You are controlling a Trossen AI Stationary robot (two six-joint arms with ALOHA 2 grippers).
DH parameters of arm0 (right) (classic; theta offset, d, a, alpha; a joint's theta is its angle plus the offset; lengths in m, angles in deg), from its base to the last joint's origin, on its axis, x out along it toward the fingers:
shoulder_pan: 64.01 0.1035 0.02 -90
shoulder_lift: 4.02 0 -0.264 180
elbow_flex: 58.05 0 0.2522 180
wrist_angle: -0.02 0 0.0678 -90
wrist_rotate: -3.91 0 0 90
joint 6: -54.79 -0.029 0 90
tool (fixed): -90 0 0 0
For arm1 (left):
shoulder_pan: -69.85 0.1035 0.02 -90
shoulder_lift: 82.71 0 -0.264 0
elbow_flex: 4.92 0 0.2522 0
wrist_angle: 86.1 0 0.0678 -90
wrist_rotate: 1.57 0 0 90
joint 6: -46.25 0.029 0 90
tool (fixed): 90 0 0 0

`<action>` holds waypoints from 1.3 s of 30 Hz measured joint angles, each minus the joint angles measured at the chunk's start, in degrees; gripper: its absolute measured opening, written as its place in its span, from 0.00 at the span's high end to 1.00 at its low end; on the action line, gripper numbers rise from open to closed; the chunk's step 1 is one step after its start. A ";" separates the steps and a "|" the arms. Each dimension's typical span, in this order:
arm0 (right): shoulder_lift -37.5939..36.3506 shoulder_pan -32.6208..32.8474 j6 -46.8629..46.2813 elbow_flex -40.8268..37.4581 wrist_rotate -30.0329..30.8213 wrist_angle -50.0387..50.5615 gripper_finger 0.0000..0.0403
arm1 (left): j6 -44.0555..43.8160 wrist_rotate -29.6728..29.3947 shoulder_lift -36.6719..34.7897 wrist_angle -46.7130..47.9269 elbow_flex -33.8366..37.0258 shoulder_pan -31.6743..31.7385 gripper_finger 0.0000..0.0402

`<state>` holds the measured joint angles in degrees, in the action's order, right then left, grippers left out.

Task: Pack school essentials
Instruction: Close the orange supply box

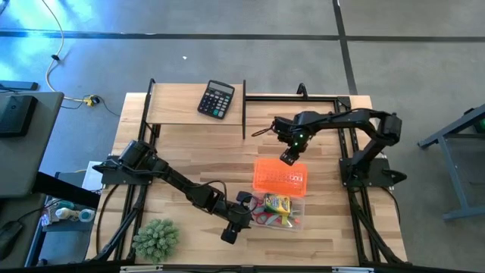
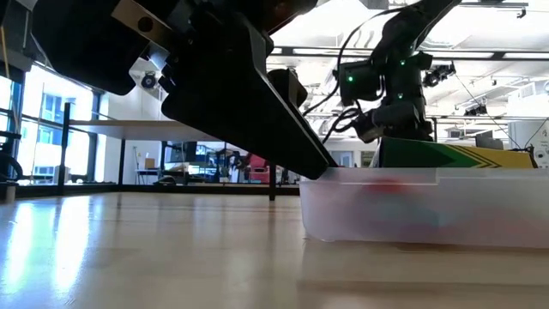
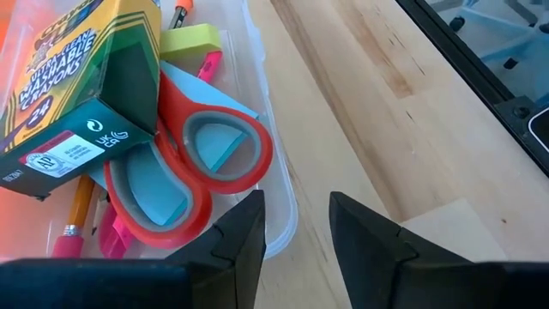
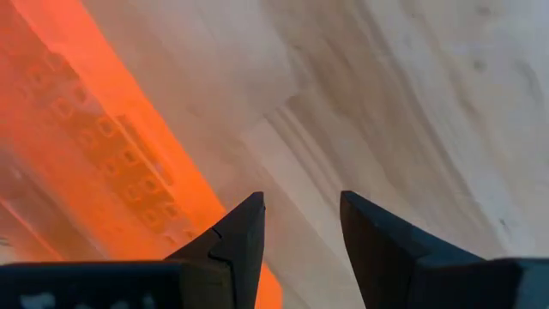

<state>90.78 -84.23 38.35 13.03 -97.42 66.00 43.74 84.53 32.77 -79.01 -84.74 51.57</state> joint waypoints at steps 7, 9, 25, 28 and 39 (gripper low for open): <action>0.52 -0.02 0.03 -0.02 -4.68 -0.60 0.64 | 0.09 -0.23 -0.04 -0.02 0.00 0.13 0.70; 0.50 -0.02 0.02 -0.02 -5.79 -0.53 0.64 | 0.00 -0.20 -0.04 -0.02 0.00 0.28 0.70; 0.50 3.02 -0.03 2.10 -5.91 2.84 0.64 | -0.54 0.02 -0.04 0.04 0.00 1.07 0.70; 0.50 3.00 -0.01 4.66 -5.74 3.87 0.64 | -0.54 0.04 -0.04 0.04 0.00 1.07 0.70; 0.46 5.99 -0.18 10.32 -5.16 8.86 0.64 | -3.36 -0.83 -0.04 0.07 0.00 1.07 0.70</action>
<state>91.24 -78.23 38.16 23.35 -102.59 74.87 40.38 83.70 32.73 -78.95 -84.74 52.64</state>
